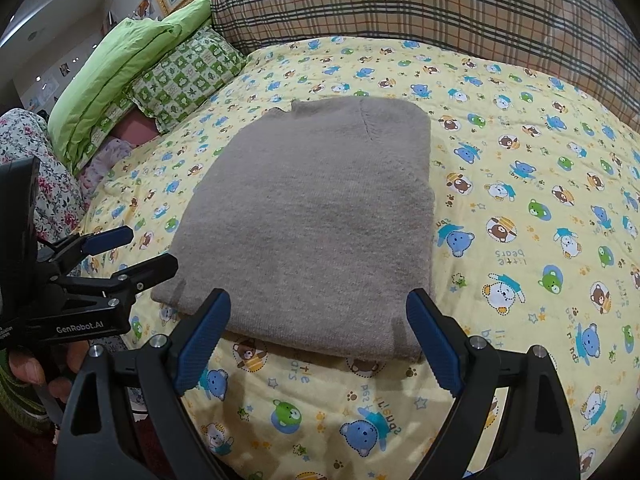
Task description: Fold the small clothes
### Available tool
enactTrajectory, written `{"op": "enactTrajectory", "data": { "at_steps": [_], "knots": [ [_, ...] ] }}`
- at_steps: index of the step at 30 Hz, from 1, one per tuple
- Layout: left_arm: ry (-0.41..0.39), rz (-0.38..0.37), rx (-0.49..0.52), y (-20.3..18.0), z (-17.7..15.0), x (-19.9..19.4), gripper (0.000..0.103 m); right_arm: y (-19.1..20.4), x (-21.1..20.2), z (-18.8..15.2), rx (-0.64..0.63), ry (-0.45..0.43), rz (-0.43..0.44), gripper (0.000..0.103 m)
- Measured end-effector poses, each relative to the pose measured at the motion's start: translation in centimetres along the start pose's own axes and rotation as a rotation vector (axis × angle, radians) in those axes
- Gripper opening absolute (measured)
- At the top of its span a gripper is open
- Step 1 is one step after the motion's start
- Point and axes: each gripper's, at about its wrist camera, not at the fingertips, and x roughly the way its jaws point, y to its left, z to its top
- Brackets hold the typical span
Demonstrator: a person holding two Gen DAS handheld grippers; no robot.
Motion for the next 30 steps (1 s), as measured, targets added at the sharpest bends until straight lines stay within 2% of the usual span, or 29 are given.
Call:
{"op": "enactTrajectory", "data": {
  "at_steps": [30],
  "knots": [
    [-0.006, -0.01, 0.01, -0.46, 0.24, -0.29, 0.093, 0.34, -0.33, 0.28, 0.008, -0.012, 0.003, 0.09]
  ]
}}
